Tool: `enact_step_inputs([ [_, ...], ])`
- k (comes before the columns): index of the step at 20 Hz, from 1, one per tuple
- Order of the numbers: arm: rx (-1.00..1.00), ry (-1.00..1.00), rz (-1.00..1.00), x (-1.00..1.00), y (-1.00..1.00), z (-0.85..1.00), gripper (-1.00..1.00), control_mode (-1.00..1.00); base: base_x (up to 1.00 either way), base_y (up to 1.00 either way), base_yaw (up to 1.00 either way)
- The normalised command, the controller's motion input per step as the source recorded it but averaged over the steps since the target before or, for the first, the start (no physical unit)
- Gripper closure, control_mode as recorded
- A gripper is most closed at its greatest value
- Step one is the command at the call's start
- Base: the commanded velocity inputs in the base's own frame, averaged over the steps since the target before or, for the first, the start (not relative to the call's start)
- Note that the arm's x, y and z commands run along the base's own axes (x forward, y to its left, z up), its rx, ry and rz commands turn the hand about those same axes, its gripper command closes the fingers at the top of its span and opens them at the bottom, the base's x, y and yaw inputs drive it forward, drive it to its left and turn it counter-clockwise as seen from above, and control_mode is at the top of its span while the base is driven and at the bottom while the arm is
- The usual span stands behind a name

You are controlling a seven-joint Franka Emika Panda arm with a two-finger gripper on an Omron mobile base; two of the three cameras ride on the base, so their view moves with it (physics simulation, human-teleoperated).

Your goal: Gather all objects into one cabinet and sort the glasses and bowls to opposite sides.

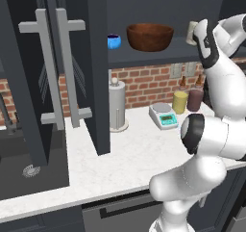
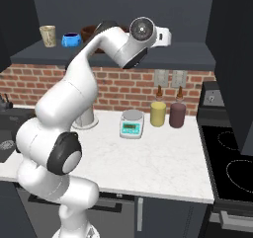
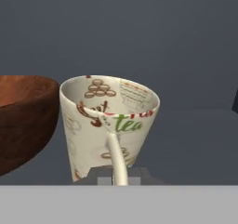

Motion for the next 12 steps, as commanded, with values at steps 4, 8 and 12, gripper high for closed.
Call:
enact_step_inputs([
  [4, -0.04, -0.02, -0.04, -0.61, 0.00, 0.12, 1.00, -1.00, 0.00, 0.00, 0.00],
  [8, -0.05, -0.03, -0.04, -0.48, 0.00, 0.05, 1.00, -1.00, 0.00, 0.00, 0.00],
  [12, -0.02, -0.02, -0.01, -0.37, 0.00, 0.01, 1.00, -1.00, 0.00, 0.00, 0.00],
])
